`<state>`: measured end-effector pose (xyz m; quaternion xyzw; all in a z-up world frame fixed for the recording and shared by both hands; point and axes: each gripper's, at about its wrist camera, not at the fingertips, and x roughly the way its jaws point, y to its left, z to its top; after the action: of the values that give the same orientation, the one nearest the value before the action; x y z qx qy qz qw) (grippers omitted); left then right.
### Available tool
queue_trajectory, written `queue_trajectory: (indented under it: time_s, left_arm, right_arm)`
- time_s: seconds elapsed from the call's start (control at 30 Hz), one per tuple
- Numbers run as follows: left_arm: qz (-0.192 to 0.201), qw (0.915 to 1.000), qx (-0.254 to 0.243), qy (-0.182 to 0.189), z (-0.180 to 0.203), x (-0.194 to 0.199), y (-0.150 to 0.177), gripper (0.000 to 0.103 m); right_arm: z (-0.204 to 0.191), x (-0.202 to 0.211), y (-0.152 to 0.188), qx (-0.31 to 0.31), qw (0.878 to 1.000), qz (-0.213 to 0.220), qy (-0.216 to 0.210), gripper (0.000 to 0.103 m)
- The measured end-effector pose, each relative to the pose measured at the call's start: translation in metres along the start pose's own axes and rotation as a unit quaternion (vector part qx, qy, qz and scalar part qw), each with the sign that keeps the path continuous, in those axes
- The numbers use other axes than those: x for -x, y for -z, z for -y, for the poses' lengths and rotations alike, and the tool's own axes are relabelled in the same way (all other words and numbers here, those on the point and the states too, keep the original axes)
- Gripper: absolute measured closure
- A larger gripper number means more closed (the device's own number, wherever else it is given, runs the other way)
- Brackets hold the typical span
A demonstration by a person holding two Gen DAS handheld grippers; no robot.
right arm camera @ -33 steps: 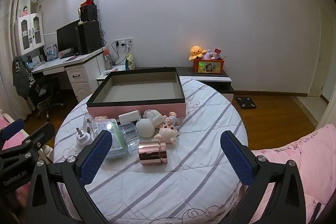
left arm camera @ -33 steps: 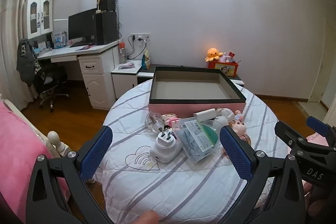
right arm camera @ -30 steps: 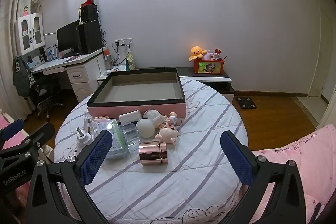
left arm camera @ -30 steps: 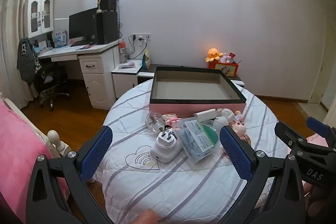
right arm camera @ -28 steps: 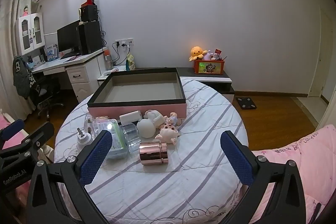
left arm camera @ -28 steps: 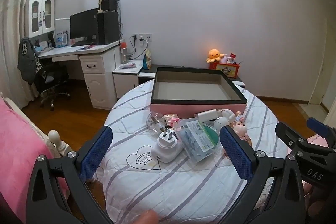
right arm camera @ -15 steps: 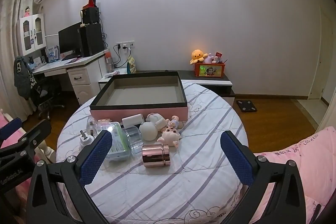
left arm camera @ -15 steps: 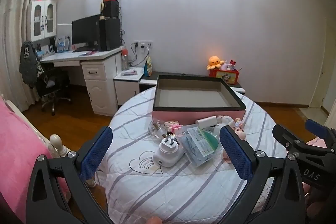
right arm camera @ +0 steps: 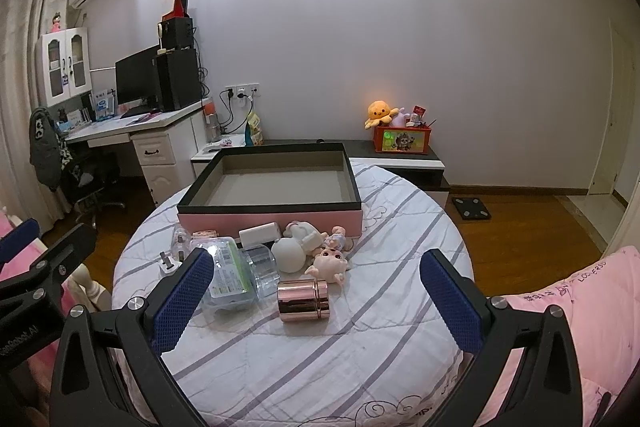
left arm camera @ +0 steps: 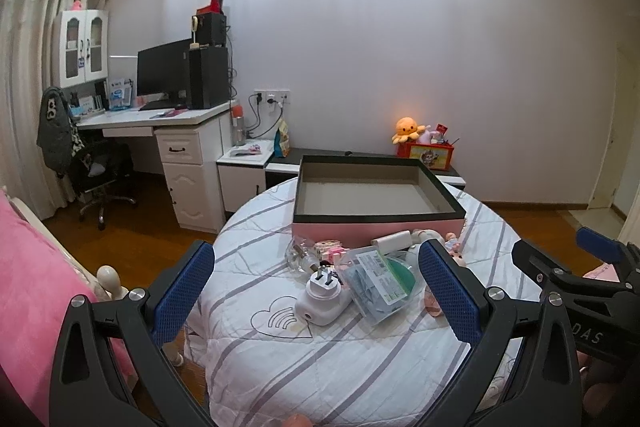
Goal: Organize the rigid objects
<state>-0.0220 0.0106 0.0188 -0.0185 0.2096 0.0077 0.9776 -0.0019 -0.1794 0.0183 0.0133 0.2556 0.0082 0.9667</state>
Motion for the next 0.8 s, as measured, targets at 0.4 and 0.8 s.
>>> queue_trajectory:
  time_s: [0.4,0.8]
  left_arm:
    - [0.007,1.0000,0.002,0.003,0.0002,0.0014,-0.0003,0.000]
    - [0.002,1.0000,0.007,0.001,-0.0040,0.0001,0.0042,0.000]
  right_arm:
    - [0.0000,-0.0004,0.0003,0.000,1.000,0.001,0.001,0.000]
    - [0.0011,-0.0034,0.0005,0.000,1.000,-0.002,0.000,0.000]
